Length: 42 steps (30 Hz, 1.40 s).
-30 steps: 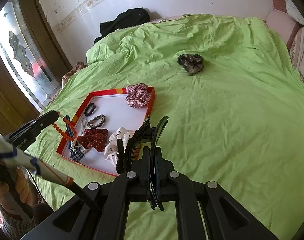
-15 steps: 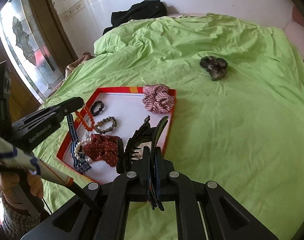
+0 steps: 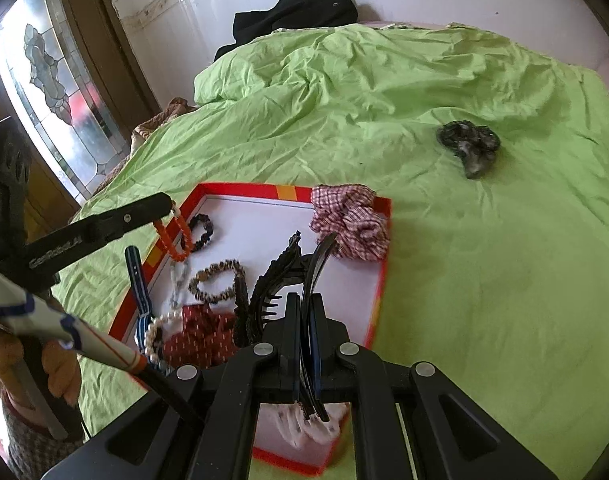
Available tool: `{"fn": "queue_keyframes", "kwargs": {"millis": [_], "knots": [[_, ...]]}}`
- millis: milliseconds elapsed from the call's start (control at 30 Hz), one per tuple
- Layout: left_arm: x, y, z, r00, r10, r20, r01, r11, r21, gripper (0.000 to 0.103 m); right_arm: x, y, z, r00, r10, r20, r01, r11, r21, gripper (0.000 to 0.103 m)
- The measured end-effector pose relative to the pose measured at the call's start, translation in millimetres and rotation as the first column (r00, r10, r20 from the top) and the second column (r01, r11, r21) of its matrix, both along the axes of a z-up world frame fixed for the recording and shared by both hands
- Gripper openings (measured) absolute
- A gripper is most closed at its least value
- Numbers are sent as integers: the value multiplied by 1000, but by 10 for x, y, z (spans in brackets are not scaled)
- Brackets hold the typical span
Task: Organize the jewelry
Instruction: 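Carry the red bracelet with left tool while right tool carries the claw clip to the lid, then lower the red bracelet with left tool while right tool lowers the claw clip into the lid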
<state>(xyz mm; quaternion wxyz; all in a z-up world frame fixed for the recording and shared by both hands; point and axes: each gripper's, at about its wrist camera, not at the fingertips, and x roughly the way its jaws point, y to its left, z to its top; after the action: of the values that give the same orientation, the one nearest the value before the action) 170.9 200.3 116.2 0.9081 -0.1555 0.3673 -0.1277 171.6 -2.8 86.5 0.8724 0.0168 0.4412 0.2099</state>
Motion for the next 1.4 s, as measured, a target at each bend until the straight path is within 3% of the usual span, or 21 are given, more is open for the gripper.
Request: {"fn": "queue_keyframes", "kwargs": {"millis": [167,400,533,667,967,1400], "knots": [[142,-67,-78,1000,-1,11,2,999,-54,7,166,63,-171,999,-20,-26,20,1000,-1,5],[430,-117,-467,996,40,-85,-37,999,34,7,351,157,-345,998,-27,-58,26,1000,-8,5],[494,-27,-600,991,59,-118,-56,998,25,7,425,212,-391,998,-23,-62,22,1000,-16,5],[507,0,-620,991,66,-119,-64,998,24,7,494,225,-443,996,-34,-77,34,999,-8,5],[488,-47,-604,991,85,-104,-75,992,97,7,515,241,-517,994,-39,-105,40,999,11,5],[431,-130,-517,994,82,-70,-73,990,122,7,515,228,-528,993,-42,-112,44,999,17,5]]}}
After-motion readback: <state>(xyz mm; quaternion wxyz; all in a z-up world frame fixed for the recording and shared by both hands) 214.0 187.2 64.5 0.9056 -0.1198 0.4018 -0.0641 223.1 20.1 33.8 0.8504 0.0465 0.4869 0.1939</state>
